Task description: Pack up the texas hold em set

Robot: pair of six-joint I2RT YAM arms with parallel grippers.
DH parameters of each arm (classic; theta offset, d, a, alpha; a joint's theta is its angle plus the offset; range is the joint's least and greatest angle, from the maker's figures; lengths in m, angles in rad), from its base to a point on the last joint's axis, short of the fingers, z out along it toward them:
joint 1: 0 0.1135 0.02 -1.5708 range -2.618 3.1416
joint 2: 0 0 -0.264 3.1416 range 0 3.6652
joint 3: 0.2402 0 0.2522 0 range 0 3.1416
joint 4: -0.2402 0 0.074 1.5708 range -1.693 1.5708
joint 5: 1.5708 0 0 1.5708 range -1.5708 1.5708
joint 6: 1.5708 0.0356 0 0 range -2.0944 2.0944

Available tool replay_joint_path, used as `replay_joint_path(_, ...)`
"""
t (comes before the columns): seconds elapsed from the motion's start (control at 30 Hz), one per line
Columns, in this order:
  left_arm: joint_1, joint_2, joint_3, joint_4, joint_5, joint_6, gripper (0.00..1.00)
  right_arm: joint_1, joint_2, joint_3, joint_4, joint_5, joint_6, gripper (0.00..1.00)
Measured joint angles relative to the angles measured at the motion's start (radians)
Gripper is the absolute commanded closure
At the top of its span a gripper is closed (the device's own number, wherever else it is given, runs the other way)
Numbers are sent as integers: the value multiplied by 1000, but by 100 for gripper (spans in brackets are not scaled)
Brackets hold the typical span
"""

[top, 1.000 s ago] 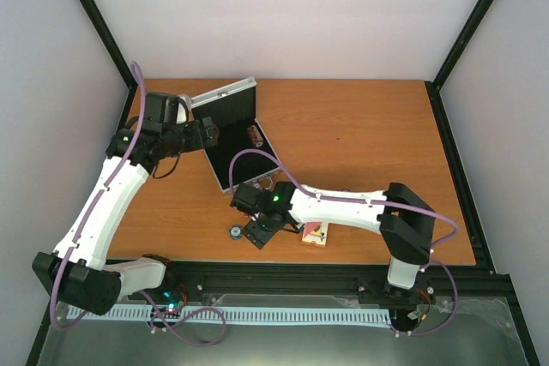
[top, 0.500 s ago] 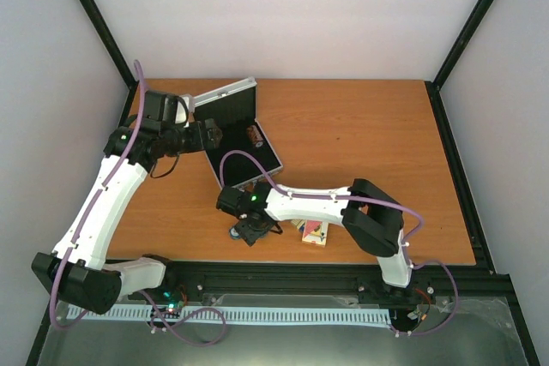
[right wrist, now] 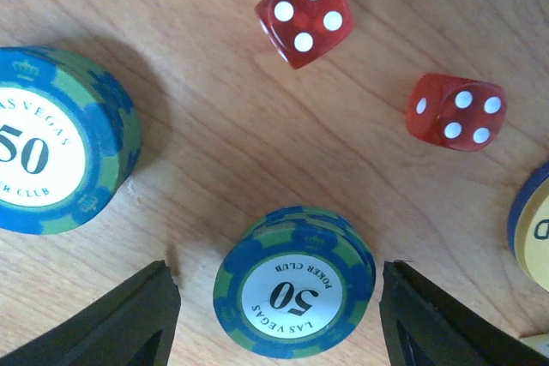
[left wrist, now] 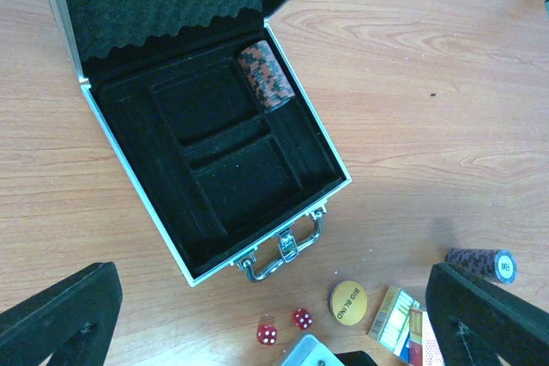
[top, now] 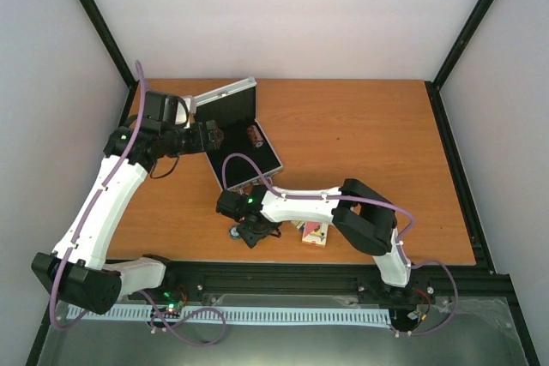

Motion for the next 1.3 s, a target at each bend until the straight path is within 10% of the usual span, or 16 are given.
replay_joint_path(1.3,0,5,-33,1,11,-2,0,-91,-36,-89,81,-71,-35,44)
